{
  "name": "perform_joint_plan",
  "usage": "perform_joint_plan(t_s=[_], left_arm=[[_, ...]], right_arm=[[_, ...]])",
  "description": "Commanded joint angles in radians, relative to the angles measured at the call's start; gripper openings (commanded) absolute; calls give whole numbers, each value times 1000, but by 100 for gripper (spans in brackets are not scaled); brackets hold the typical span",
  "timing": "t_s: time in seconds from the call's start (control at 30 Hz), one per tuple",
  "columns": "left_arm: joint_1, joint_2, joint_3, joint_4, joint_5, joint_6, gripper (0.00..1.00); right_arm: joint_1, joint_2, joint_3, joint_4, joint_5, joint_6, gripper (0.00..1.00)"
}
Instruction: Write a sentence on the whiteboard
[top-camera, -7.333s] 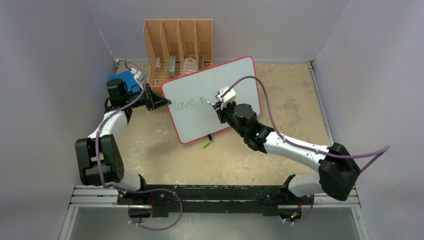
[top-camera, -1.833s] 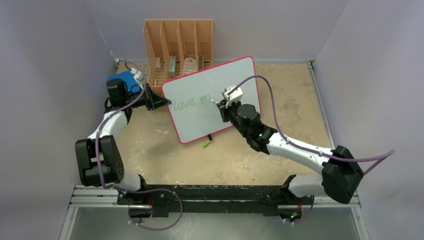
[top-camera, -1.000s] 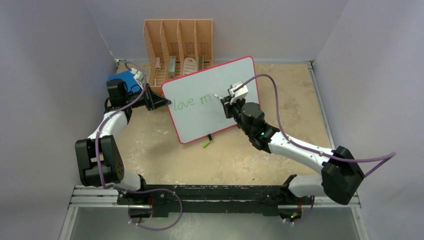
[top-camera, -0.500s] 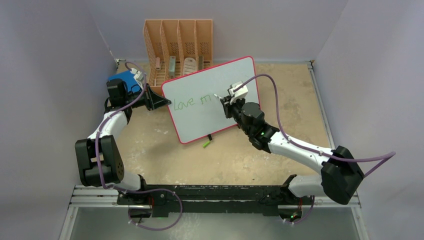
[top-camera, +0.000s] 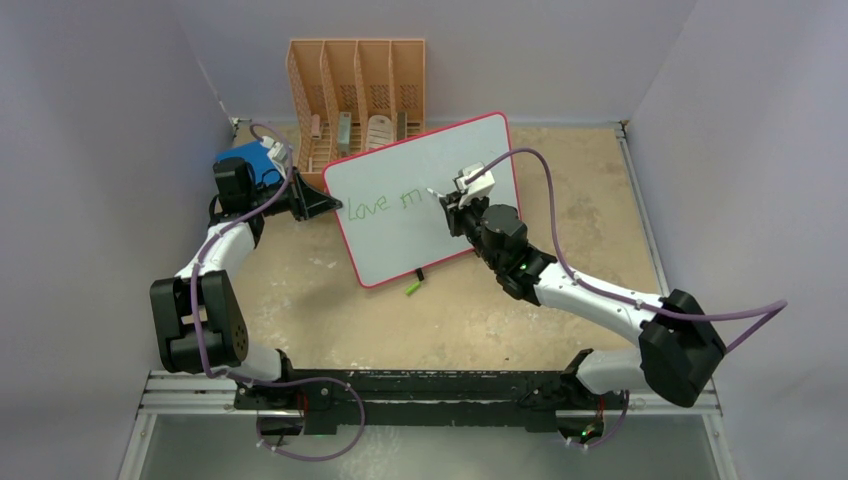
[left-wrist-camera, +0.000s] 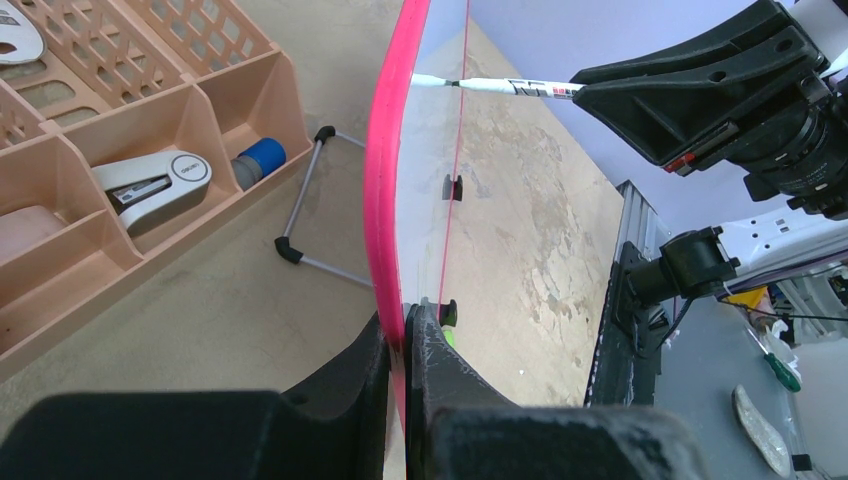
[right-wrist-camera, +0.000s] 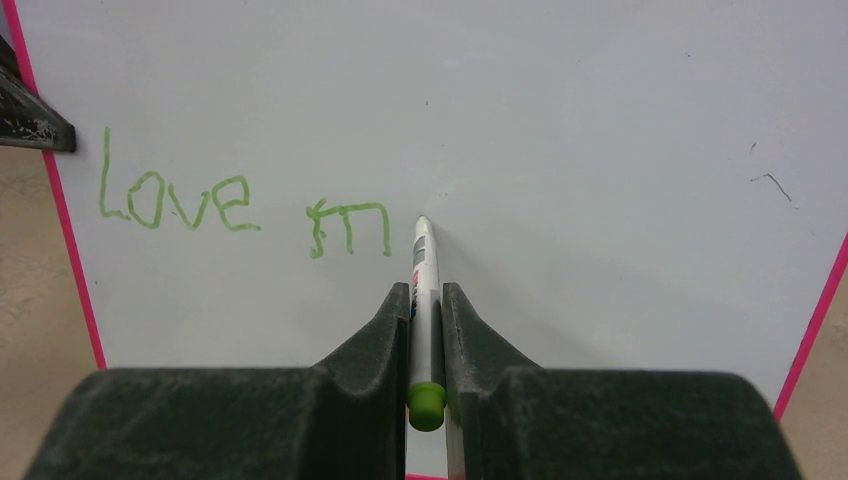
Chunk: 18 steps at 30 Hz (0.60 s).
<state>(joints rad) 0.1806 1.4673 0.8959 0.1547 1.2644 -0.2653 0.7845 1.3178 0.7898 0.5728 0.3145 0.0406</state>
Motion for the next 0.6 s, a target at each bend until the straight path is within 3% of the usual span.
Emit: perform_joint_plan(t_s=[0.0, 0.57], left_arm=[[-11, -32, 26, 19, -2, 54, 0], [-12, -33, 26, 19, -2, 55, 0]], right_arm=[[-4, 5, 28, 48, -19, -16, 0], [-4, 14, 39, 16, -85, -30, 0]])
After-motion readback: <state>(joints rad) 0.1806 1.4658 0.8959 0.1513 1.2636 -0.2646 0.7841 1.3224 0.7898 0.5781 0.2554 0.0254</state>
